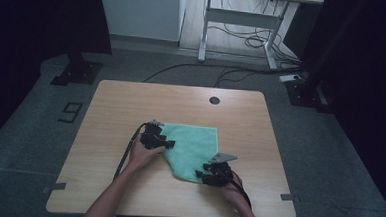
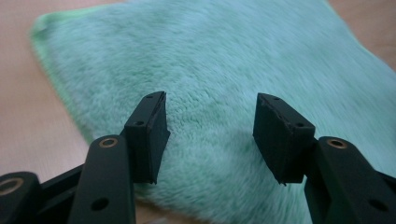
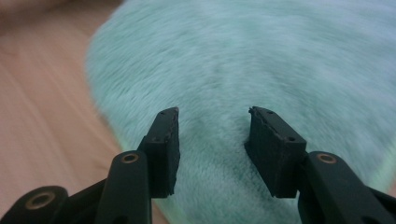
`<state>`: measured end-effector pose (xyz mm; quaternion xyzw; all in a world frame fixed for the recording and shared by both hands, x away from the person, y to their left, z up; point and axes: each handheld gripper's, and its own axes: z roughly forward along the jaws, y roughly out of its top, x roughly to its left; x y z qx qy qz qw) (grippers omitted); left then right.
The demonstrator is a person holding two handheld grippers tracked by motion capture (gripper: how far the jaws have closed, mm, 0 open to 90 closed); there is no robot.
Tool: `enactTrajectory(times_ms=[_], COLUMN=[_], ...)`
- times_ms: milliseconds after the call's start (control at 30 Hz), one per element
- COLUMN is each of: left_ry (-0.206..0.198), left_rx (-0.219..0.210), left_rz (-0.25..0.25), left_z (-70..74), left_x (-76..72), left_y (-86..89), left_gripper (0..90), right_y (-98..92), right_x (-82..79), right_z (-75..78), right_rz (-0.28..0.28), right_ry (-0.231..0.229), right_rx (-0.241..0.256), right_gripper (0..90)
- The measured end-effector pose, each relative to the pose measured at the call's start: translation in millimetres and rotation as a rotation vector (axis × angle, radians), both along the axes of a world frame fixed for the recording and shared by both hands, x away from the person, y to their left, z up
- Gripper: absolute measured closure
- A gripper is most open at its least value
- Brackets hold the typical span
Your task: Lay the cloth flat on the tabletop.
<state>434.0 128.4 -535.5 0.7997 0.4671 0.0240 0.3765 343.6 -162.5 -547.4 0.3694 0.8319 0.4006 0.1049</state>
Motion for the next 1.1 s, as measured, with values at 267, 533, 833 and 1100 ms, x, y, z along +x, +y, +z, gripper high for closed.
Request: enactTrajectory(times_ms=[267, 533, 833, 1100], left_ry=[-0.068, -0.082, -0.044, -0.035], left_rx=[0.021, 0.004, 0.019, 0.008], left_rz=[-0.002, 0.035, 0.043, 0.051], left_z=[7.2, 17.1, 3.5, -2.1], left_x=[-44.8, -28.1, -18.0, -10.9], left_y=[9.3, 26.3, 25.1, 25.7], left_gripper=[43.9, 46.4, 48.1, 49.3], right_y=[-23.1, 19.7, 49.0, 61.8], right_x=[10.6, -35.7, -43.2, -29.9], right_z=[13.2, 35.2, 17.7, 5.5], right_rz=[-0.067, 0.141, 0.242, 0.228], right_ry=[-0.055, -0.149, -0.091, -0.068], right_rx=[0.028, 0.074, 0.092, 0.018], right_gripper=[51.8, 55.8, 64.7, 65.6])
